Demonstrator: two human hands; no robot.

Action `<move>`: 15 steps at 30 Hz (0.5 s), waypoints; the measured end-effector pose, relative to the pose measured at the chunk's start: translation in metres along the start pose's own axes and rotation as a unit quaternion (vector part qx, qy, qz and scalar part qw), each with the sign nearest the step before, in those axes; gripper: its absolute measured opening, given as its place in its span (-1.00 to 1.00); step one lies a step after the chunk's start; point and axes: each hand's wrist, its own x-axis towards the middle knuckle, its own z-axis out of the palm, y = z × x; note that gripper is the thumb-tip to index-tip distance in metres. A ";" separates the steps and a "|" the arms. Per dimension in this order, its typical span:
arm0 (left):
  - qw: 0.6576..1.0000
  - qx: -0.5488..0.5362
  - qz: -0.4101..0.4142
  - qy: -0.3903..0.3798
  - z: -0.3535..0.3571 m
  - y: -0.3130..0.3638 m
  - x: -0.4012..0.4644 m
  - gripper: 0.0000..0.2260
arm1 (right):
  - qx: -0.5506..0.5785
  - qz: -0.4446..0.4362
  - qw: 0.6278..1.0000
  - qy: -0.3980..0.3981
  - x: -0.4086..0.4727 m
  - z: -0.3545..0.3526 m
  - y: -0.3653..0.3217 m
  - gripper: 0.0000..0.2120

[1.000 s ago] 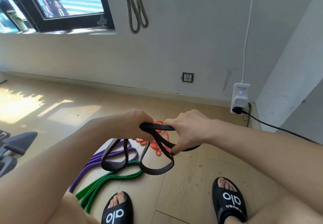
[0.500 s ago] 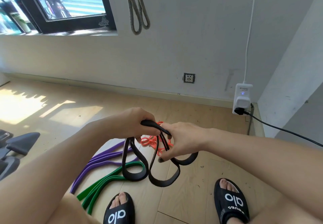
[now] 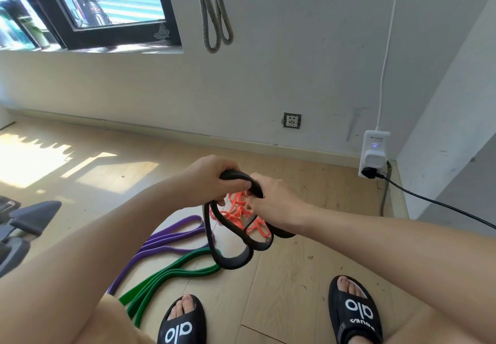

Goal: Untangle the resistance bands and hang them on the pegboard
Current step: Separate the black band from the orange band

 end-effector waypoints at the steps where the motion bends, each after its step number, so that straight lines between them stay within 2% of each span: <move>1: 1.000 0.005 0.002 0.003 -0.001 -0.001 0.000 -0.81 | 0.003 0.000 1.000 -0.007 0.001 -0.002 0.000 -0.93; 4: 1.000 0.029 -0.002 -0.003 -0.003 -0.008 0.001 -0.76 | -0.032 -0.010 0.999 -0.039 0.003 -0.013 0.005 -0.99; 10: 0.998 0.031 -0.008 -0.061 -0.002 -0.024 0.001 -0.77 | -0.079 -0.027 0.994 -0.074 0.006 -0.032 0.022 -0.94; 15: 0.994 0.056 -0.027 -0.094 -0.004 -0.038 0.002 -0.70 | -0.135 -0.027 0.984 -0.117 0.005 -0.031 0.025 -0.88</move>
